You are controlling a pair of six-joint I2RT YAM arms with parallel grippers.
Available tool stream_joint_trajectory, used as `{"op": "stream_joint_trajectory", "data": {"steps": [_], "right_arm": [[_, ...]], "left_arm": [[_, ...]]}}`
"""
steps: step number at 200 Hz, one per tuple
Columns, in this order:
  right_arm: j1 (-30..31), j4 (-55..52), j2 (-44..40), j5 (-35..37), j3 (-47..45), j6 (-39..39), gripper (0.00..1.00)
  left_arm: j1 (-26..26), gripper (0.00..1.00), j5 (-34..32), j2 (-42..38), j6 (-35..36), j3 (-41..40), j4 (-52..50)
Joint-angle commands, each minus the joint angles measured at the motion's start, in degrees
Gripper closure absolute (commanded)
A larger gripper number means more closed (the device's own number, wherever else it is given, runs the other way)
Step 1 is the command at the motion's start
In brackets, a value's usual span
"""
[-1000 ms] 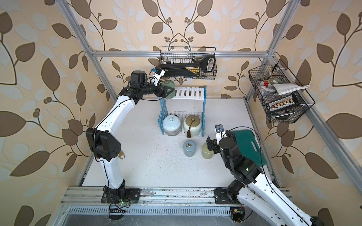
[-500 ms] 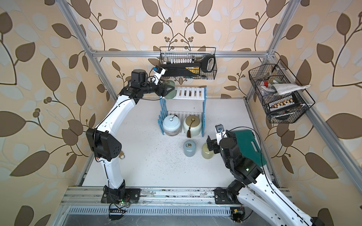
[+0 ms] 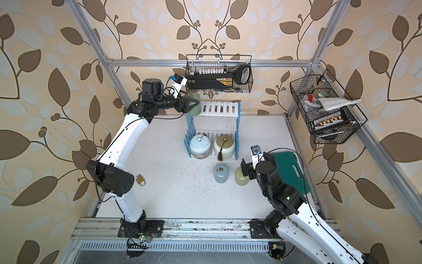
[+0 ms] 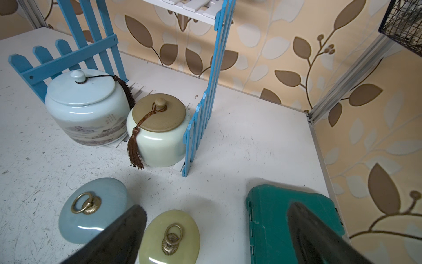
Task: Remove the tea canisters from the shelf
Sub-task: Pick up the tea canister from the shelf, then place the tea canister at the center of the board.
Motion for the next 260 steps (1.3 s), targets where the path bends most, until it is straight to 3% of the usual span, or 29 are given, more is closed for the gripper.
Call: {"op": "stream_joint_trajectory", "data": {"steps": [1,70,113,182,260], "right_arm": [[-0.36,0.62,-0.68,1.06,-0.64,-0.29,0.01],[-0.50,0.65,-1.29,0.97,-0.64,-0.37,0.01],[-0.55,0.72,-2.05,0.89,-0.72,-0.37,0.01],[-0.55,0.79,-2.69,0.97,-0.72,-0.46,0.01],[-0.48,0.85,-3.07,0.36,-0.74,-0.44,0.01]], "left_arm": [[-0.73,0.58,3.85,-9.51,1.51,-3.41,6.00],[-1.23,0.57,5.36,-27.39,2.59,-26.69,11.00],[-2.38,0.57,7.19,-34.48,3.19,-42.08,17.93],[-3.34,0.56,12.20,-36.26,3.62,-61.37,34.32],[-6.22,0.58,9.22,-31.36,3.33,-73.23,47.34]]}}
